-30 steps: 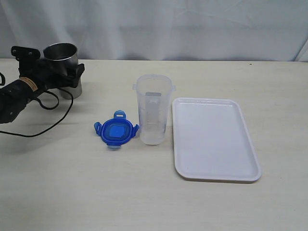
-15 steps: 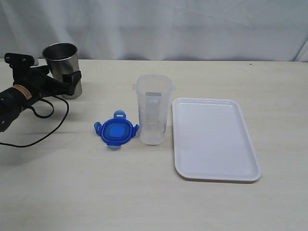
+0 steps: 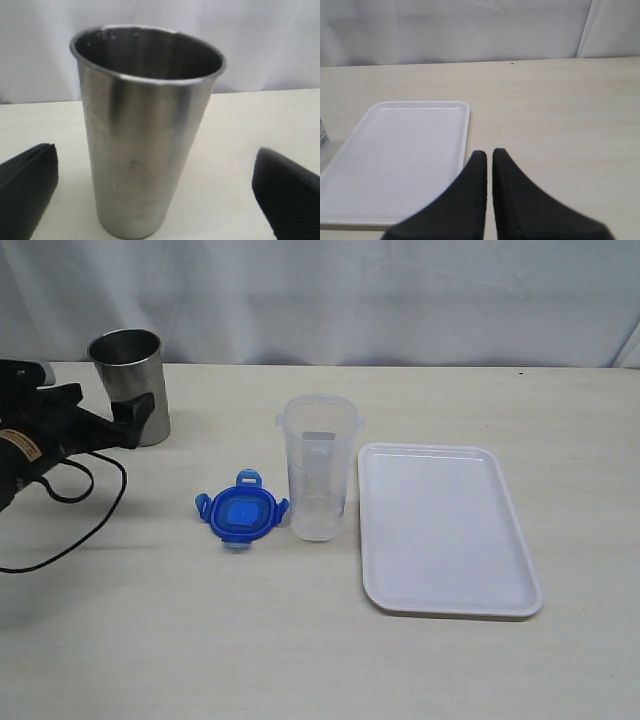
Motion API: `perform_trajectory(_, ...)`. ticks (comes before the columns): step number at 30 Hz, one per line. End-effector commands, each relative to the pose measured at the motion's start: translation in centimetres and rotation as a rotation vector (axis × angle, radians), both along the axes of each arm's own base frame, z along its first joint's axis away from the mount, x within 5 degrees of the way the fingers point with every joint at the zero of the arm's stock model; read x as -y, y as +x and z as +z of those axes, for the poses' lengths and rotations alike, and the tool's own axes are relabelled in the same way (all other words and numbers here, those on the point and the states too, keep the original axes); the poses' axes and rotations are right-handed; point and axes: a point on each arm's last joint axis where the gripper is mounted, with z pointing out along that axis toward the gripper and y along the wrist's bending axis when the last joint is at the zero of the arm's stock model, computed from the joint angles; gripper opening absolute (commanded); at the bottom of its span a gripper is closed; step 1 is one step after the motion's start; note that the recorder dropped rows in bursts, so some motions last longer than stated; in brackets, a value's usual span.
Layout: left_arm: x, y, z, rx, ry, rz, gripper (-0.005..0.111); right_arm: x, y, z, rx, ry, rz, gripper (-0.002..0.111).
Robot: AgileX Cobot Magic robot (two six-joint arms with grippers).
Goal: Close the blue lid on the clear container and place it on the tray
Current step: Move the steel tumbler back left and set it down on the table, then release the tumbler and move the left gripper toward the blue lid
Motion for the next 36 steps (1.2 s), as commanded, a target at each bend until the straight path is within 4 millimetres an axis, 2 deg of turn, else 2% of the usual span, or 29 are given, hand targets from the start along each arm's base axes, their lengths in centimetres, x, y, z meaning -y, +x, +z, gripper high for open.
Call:
perform_trajectory(1,-0.4,-1.1,2.8,0.033,-0.002,0.042,0.098,0.0,0.0,-0.1,-0.001,-0.003,0.003,0.005)
perform_trajectory(4,-0.8,-1.9,5.0,0.016,0.033,0.078,0.097,0.0,0.0,-0.1,-0.001,-0.003,0.003,0.005)
perform_trajectory(6,-1.0,-2.4,7.2,-0.009,0.096,0.093,0.084,0.0,0.0,-0.1,-0.001,-0.003,0.003,0.005)
perform_trajectory(7,-1.1,-3.0,8.8,-0.018,0.15,0.09,0.066,0.0,0.0,-0.1,-0.001,-0.003,0.003,0.005)
perform_trajectory(8,-1.2,-3.2,9.4,-0.015,0.162,0.094,0.057,0.0,0.0,-0.1,-0.001,-0.003,0.003,0.005)
perform_trajectory(9,-1.2,-3.8,11.0,-0.006,0.175,0.105,0.036,0.0,0.0,-0.1,-0.001,-0.003,0.003,0.005)
perform_trajectory(10,-1.4,-4.5,12.3,-0.015,0.174,0.123,0.021,0.0,0.0,-0.1,-0.001,-0.003,0.003,0.005)
perform_trajectory(12,-1.7,-5.7,14.2,-0.047,0.188,0.159,0.0,0.0,0.0,-0.1,-0.001,-0.003,0.003,0.005)
perform_trajectory(15,-2.3,-6.8,16.8,-0.104,0.233,0.208,0.0,0.0,0.0,-0.1,-0.001,-0.003,0.003,0.005)
perform_trajectory(17,-3.2,-6.6,18.1,-0.286,0.282,0.278,0.0,0.0,0.0,-0.1,-0.001,-0.003,0.003,0.005)
perform_trajectory(18,-3.5,-6.6,18.3,-0.388,0.294,0.31,0.0,0.0,0.0,-0.1,-0.001,-0.003,0.003,0.005)
perform_trajectory(21,-3.8,-6.5,18.7,-0.537,0.275,0.341,0.0,0.0,0.0,-0.1,-0.001,-0.003,0.003,0.005)
perform_trajectory(24,-2.8,-6.5,18.2,-0.646,0.216,0.253,0.0,0.0,0.0,-0.1,-0.001,-0.003,0.003,0.005)
perform_trajectory(32,0.4,-6.2,15.9,-0.796,-0.005,-0.057,0.0,0.0,0.0,-0.1,-0.001,-0.003,0.003,0.005)
perform_trajectory(36,1.2,-6.0,14.0,-0.865,0.003,-0.17,0.002,0.0,0.0,-0.1,-0.001,-0.003,0.003,0.005)
